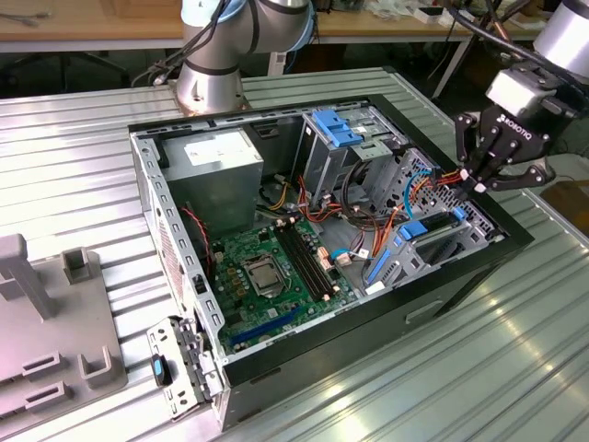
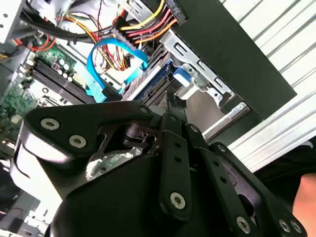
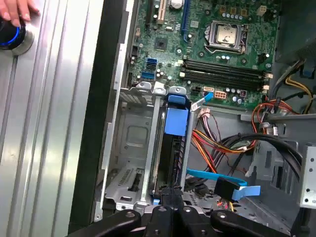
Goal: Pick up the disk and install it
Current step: 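Insert the first disk wire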
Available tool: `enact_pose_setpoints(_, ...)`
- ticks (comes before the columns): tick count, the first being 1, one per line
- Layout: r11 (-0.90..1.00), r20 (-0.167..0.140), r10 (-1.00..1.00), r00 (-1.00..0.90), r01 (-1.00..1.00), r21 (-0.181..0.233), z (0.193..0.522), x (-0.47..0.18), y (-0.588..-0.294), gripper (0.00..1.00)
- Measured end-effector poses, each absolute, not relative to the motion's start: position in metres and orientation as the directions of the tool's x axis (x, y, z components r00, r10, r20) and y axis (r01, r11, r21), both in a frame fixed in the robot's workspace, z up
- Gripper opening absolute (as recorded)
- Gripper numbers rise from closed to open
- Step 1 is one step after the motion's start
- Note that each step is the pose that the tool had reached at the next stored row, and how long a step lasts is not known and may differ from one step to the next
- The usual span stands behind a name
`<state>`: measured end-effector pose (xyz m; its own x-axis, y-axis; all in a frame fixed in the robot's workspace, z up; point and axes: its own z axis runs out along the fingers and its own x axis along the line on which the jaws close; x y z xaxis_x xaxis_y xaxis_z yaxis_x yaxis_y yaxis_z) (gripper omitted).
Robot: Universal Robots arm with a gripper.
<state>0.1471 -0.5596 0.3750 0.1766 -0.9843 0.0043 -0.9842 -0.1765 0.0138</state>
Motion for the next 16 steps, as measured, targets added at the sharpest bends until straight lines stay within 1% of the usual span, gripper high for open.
enact_pose_setpoints(2,-0.301,0.012,-0.954,0.301,-0.954,0.016,0.3750,0.1487,-0.5595,0.11)
enact_pose_setpoints(3,-0.329,0.012,-0.944,0.329,-0.944,0.016,0.3750,0.1488,-0.5595,0.11)
enact_pose_setpoints(9,-0.353,0.012,-0.935,0.354,-0.935,0.016,0.3750,0.1487,-0.5596,0.11)
enact_pose_setpoints(16,-0.442,0.012,-0.897,0.442,-0.897,0.016,0.3750,0.1487,-0.5597,0.11)
